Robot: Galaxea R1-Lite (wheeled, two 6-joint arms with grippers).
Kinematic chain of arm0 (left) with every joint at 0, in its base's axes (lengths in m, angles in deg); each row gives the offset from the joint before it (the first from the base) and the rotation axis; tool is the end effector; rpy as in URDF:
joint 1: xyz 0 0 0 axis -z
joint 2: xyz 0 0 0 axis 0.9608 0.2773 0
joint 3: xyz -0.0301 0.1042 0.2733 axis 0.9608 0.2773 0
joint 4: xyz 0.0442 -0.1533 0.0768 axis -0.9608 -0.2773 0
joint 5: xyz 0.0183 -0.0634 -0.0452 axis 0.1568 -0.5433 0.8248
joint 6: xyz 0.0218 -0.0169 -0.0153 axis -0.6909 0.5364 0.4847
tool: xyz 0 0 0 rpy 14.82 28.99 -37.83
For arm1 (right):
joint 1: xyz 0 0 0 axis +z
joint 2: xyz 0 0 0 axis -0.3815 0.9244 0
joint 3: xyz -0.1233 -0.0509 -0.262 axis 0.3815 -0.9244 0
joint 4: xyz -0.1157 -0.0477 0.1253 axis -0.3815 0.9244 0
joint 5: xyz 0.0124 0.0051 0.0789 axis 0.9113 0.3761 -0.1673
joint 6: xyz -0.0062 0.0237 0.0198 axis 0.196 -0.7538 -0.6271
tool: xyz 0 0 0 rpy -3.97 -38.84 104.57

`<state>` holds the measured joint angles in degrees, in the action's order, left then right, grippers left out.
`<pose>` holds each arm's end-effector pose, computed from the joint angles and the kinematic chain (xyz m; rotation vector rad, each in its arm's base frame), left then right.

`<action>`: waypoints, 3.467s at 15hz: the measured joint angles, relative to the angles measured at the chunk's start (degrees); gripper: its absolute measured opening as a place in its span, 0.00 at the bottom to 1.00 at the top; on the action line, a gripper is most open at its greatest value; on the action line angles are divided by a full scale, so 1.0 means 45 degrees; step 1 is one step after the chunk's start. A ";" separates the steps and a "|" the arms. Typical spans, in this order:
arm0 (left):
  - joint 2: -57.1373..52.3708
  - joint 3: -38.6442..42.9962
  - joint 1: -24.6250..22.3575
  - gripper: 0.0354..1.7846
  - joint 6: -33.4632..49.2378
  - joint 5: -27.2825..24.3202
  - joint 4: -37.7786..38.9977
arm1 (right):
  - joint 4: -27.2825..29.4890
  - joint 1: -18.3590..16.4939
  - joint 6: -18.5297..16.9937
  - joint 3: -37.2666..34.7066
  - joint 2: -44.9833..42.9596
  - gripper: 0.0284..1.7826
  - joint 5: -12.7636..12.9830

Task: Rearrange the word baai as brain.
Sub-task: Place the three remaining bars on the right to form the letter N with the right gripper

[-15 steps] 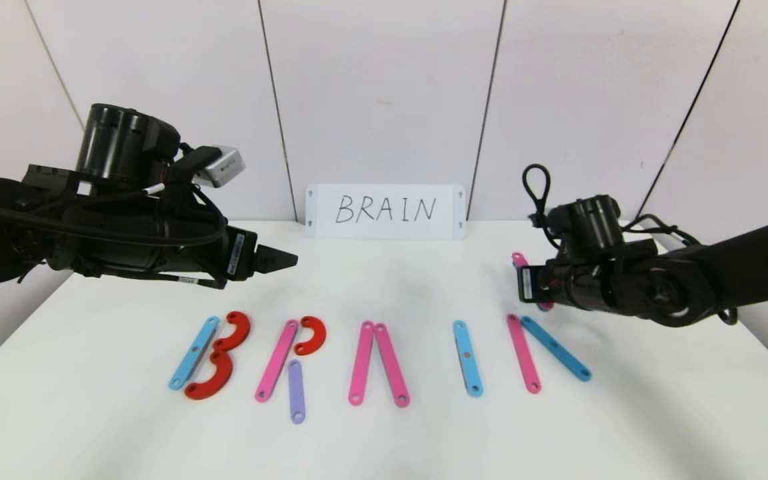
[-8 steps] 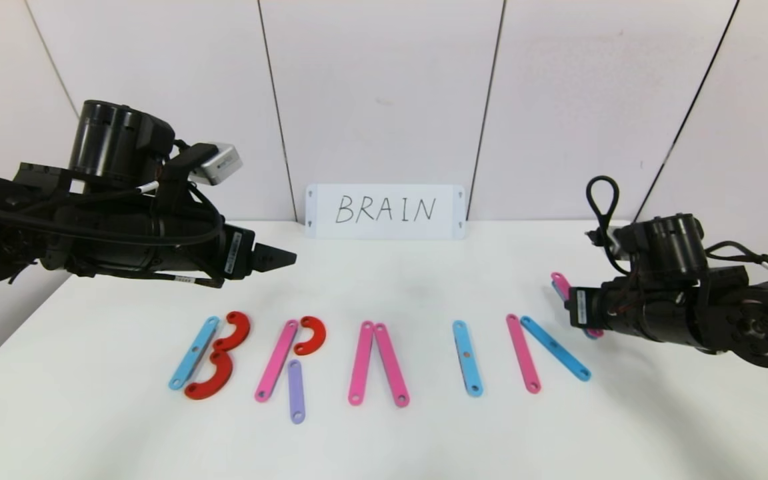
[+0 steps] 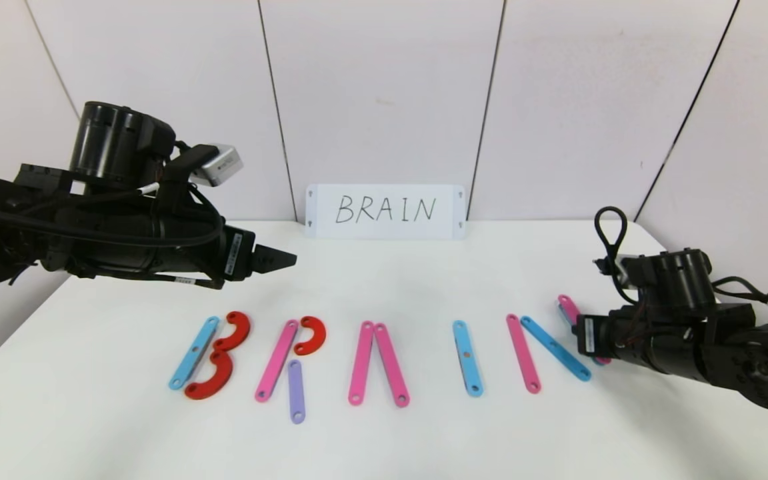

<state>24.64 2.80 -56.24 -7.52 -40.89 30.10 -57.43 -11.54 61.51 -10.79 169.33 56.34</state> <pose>0.2716 -0.0922 0.2298 0.0862 0.5466 -0.4825 0.2852 0.0516 0.0817 0.0943 0.7357 0.0063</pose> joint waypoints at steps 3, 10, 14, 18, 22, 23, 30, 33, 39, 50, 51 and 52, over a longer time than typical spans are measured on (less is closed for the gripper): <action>0.0003 0.0011 0.0000 0.97 0.0005 0.0000 0.0000 | -0.0027 -0.0014 0.0016 -0.0171 0.0165 0.16 -0.0073; 0.0000 0.0024 0.0038 0.97 0.0000 0.0000 0.0005 | -0.0111 0.0068 0.0011 -0.0423 0.0219 0.16 -0.0092; -0.0005 0.0030 0.0038 0.97 0.0000 0.0000 0.0000 | -0.0087 0.0079 -0.0003 -0.0436 0.0160 0.16 -0.0092; -0.0005 0.0030 0.0038 0.97 0.0005 0.0005 0.0000 | -0.0081 0.0089 -0.0008 -0.0458 0.0108 0.30 -0.0092; -0.0016 0.0030 0.0038 0.97 0.0005 0.0005 0.0000 | -0.0092 0.0073 -0.0008 -0.0433 0.0043 0.67 -0.0092; -0.0016 0.0030 0.0038 0.97 0.0005 0.0000 0.0000 | -0.0092 0.0054 -0.0019 -0.0428 0.0000 0.76 -0.0092; -0.0016 0.0024 0.0038 0.97 0.0000 0.0000 0.0000 | -0.0076 0.0160 -0.0680 -0.0336 -0.0404 0.98 -0.0913; -0.0022 0.0024 0.0038 0.97 0.0005 0.0005 0.0005 | -0.0076 0.0396 -0.0859 -0.0320 -0.0363 0.98 -0.0926; -0.0046 0.0024 0.0038 0.97 0.0011 0.0000 0.0000 | -0.0073 0.0661 -0.1178 -0.0312 -0.0431 0.98 -0.0932; -0.0171 0.0024 0.0038 0.97 0.0005 0.0005 0.0000 | 0.0068 0.0913 -0.1203 -0.0433 -0.1360 0.98 -0.0777; -0.0236 0.0024 0.0038 0.97 0.0005 0.0005 0.0000 | 0.0098 0.0913 -0.1105 -0.0436 -0.1715 0.98 -0.0759; -0.0328 0.0035 0.0038 0.97 0.0005 0.0024 0.0000 | 0.0182 0.0889 -0.0994 -0.0436 -0.2175 0.98 -0.0748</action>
<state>23.16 2.96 -56.07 -7.49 -40.78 30.10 -56.61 -7.54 57.03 -12.75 159.54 52.97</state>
